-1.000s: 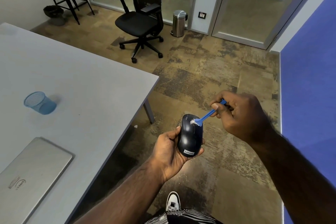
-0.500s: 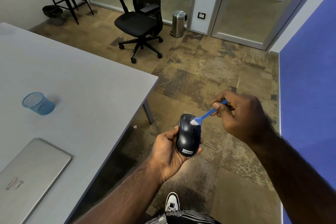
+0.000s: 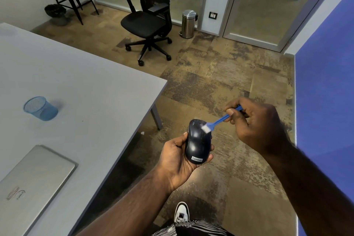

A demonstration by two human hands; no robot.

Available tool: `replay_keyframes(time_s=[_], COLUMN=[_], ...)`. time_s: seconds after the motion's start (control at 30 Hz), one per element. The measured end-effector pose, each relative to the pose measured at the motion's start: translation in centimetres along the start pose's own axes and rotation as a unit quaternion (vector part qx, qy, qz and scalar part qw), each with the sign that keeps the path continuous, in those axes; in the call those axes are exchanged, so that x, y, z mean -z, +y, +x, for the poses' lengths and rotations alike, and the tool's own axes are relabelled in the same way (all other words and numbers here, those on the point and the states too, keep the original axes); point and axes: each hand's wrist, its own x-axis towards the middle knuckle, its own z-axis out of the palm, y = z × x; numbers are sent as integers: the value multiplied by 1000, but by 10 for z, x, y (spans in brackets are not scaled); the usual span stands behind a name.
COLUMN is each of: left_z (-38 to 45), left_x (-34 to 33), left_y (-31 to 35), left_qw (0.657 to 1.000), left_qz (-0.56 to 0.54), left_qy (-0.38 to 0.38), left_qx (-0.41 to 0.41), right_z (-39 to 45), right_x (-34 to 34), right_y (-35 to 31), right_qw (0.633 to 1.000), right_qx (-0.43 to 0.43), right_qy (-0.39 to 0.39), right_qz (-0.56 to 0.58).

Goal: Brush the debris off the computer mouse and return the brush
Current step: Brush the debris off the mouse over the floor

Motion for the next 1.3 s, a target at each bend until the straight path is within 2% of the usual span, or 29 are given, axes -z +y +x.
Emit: replay_keyframes(time_s=[0.07,0.23,0.37,0.53,0.67,0.83,1.0,1.17,1.3], left_z=[0,-1,-2,-2,-2,-3,-3,-3,-3], left_x=[-1,-1,-2,-2,-2,-4,-3,-2,0], left_y=[1,3,3,3,2,-1,1,0,-2], left_qw=[1000,1000,1000,1000,1000,1000,1000,1000,1000], left_qz=[-6,-14,-18,-12,0,13,-3,-12,-22], left_qy=[-5,-12,-23,-18,-15,-3,-8,-3,-12], left_qx=[0,1,4,5,2,0,-5,-11,-9], right_z=[0,-3,-3,-5,-5,-7,-6,-12,-16], right_x=[-1,1,-2,-1,-3,0,1,7,2], right_y=[2,-1,6,-1,1,-10,-5,-12,-5], right_qw=[999,1000,998,999,998,999,999,997,999], right_qx=[-10,-7,-44,-13,-27,11,-9,32,0], right_qy=[19,-4,38,19,50,-2,36,-25,23], right_qz=[-30,23,-5,37,12,37,-8,71,47])
